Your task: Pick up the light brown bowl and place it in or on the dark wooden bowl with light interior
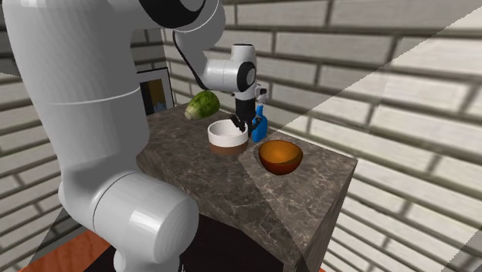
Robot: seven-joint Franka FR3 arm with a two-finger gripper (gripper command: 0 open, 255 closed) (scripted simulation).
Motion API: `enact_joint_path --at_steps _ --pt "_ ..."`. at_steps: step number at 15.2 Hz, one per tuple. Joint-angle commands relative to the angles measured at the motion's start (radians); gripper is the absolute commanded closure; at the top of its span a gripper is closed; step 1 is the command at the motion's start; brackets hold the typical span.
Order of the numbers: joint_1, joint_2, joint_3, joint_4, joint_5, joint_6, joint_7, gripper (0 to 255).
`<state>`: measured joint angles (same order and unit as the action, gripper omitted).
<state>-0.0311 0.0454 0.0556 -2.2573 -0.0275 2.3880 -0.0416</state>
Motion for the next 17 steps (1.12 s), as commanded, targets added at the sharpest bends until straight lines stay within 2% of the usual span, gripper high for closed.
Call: enact_joint_path --at_steps 1,16,17 --pt "0.001 -0.014 0.001 0.012 0.002 -0.026 0.001 255" --pt "0.001 -0.107 0.001 0.111 0.012 -0.217 -0.009 255" --pt "-0.011 -0.108 -0.012 0.114 0.013 -0.220 -0.034 255"
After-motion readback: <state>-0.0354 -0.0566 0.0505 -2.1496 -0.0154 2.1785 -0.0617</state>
